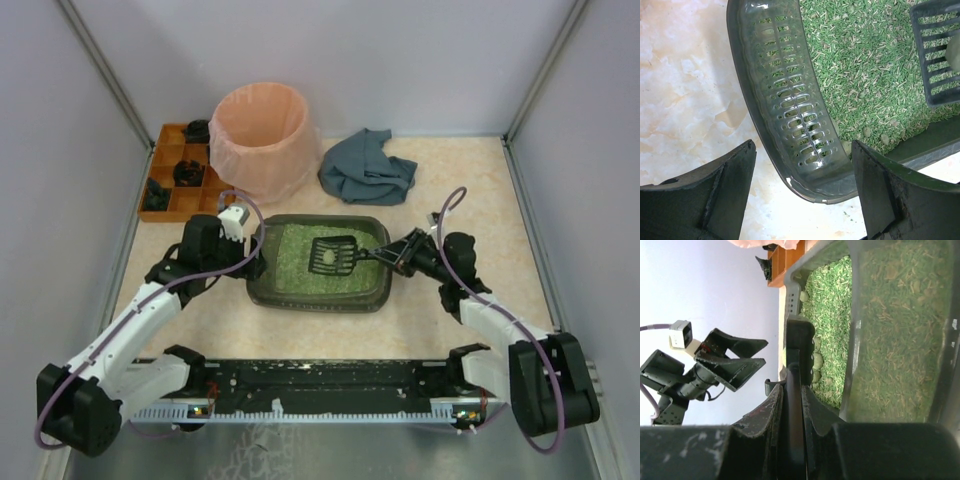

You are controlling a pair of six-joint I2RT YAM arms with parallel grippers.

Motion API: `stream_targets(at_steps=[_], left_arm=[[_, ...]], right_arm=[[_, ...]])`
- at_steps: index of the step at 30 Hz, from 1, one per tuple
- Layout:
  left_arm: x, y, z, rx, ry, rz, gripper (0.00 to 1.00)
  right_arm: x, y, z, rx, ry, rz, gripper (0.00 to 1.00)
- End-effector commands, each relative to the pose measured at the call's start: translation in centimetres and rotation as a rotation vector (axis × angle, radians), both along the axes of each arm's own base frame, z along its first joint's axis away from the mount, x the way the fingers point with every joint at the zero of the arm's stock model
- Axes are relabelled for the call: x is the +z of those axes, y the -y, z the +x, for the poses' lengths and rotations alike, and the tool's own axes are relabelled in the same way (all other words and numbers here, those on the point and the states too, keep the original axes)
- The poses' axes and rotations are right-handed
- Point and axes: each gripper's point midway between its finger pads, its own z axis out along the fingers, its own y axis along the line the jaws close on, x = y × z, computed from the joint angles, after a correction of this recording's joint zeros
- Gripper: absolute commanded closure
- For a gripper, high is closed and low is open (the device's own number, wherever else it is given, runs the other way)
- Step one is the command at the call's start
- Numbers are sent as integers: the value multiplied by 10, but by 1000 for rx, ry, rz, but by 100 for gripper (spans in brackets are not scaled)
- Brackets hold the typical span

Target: Clean the litter box

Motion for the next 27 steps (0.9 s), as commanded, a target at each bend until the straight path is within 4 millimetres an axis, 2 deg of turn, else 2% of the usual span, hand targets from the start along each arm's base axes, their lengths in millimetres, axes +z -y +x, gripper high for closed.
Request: stream_targets(at_steps=[1,5,10,19,27], left_arm=[[7,4,6,-10,17,-4,18],[5,2,7,-2,14,1,18],[1,-3,9,28,-1,26,19],[1,-19,16,117,7,65,18],[3,-19,16,113,8,57,18]], right_arm=[[19,5,9,-36,73,13,100],[30,-18,1,84,110,-3,100],[43,-9,18,-26,92,-7,100],[93,-13,50,-117,69,9,100],[180,-34,99,-175,236,47,100]])
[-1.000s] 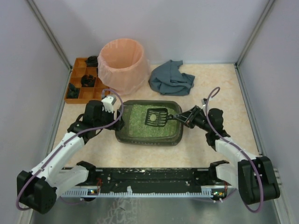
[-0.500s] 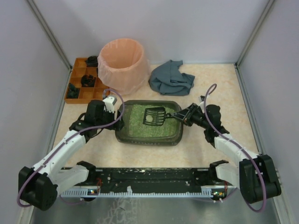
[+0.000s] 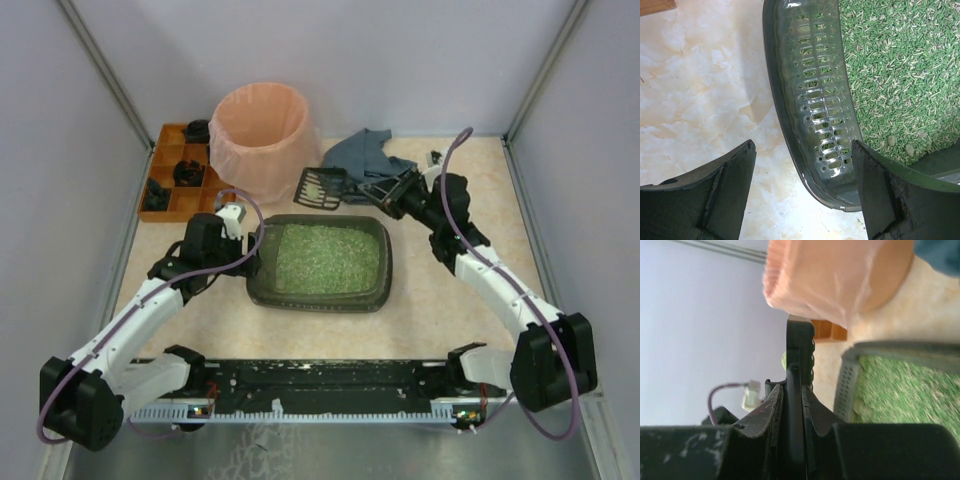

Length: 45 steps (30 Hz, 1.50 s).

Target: Clean the litter box

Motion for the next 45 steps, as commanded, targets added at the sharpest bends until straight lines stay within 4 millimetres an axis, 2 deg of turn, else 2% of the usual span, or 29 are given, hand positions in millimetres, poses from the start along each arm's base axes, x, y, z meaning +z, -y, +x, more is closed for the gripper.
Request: stream_targets(at_steps=[1,5,9,11,12,14,15,18,19,22,26,34,38,45], left_arm=[[14,1,5,6,27,-16,17],[12,3,5,-5,21,-22,18],[12,3,5,-5,18,-21,17],[12,3,4,-5,19,-23,17],[12,3,4,-6,19,-22,17],[13,2,5,-3,22,-22,17],[12,2,4,0,20,-21,17],[13,1,5,7,26,-21,17],[13,1,4,9,24,-21,17],[12,1,4,9,23,-21,17],[12,0,4,11,23,-24,17],[13,-1,3,24,26,-27,16],[12,0,3,20,21,-27,17],[10,-1,3,28,13,-28,18]], right_arm=[[72,-12,37,-56,149,41,100],[104,-24,73,-96,187,18,100],[123,-39,111,-141,218,-25,100],[123,-46,129,-155,212,-76,100],[114,-52,143,-162,196,-113,100],[110,-59,162,-184,203,-167,100],[119,-64,169,-194,230,-186,100],[122,-80,188,-191,289,-299,100],[114,-89,196,-178,302,-350,100],[121,-107,205,-160,418,-507,100],[132,-124,202,-173,586,-679,100],[151,-136,179,-249,814,-908,100],[170,-143,166,-277,932,-1010,100],[242,-139,124,-340,1066,-891,100]])
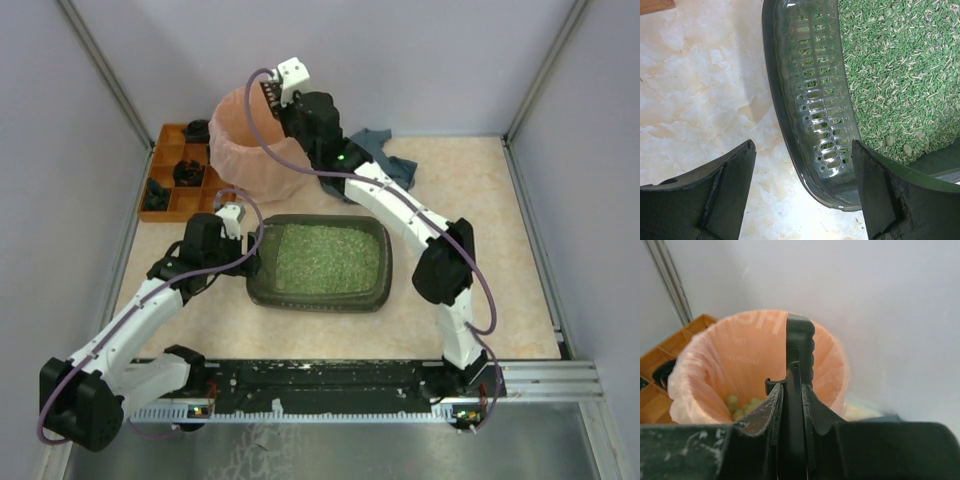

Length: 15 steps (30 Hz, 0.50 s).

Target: Clean the litter box

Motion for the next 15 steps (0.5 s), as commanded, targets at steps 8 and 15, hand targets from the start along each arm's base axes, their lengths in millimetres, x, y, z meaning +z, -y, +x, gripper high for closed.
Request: stream_targets(at_steps=[8,15], left_arm=[[10,2,2,4,16,-22,18],[12,6,2,-15,27,-39,18]], right_arm=[[186,71,-114,97,267,339,100],[170,131,-182,109,175,505,100]])
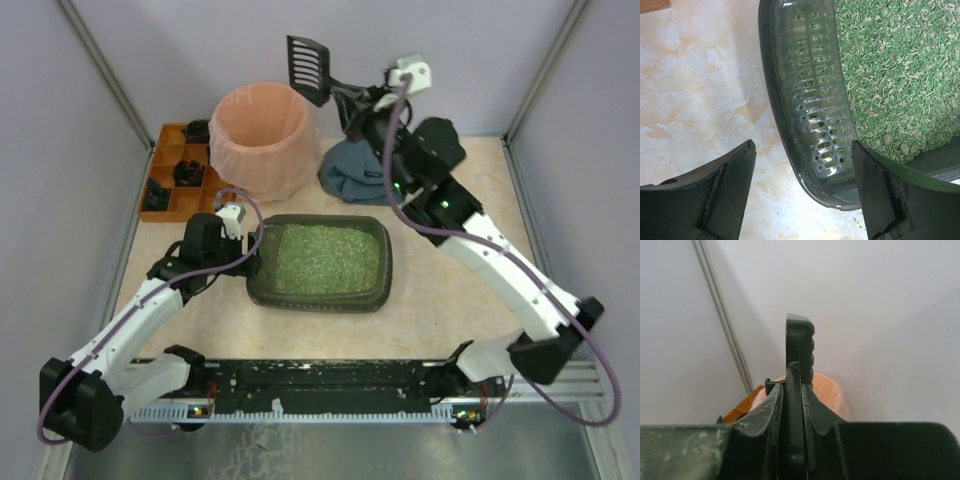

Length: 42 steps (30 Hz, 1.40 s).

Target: Clean the litter box

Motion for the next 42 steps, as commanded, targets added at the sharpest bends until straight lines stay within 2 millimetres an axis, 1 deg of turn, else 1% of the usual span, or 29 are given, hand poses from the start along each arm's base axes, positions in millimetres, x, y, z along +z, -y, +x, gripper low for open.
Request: stream_targets(at_steps=[1,2,5,7,11,14,16,19,24,28,36,42], left_arm=[[12,5,3,-15,30,-34,18],[12,5,3,-17,30,-34,18],[13,9,3,-35,26,-45,18],[14,12,3,-48,25,-55,18],[17,15,3,-55,27,-71,19],[18,16,6,-52,32,-76,20],[17,17,9,-44,31,-76,20],[11,17,12,-37,9,-69,22],[-6,19,10,-46,-77,-41,29],[-12,20,7,-62,-105,-34,31],[-20,22,2,-90,-129,-33,34],[-26,26,-1,-117,-160,-38,40]], right_arm=[[1,33,-44,47,-47,159,100],[-19,37,-46,41,-92,150,100],[-57,56,-62,22,-196,145,100],[-87,67,-72,8,-277,146,100],[-145,79,-90,13,-420,152,100],[-183,80,-100,22,-523,147,100],[-208,76,-105,37,-592,131,100],[-237,66,-108,60,-688,105,100],[-269,41,-106,110,-826,41,100],[-286,23,-101,132,-918,-21,100],[-315,3,-85,100,-1026,-43,100],[-337,-10,-75,81,-1097,-81,100]])
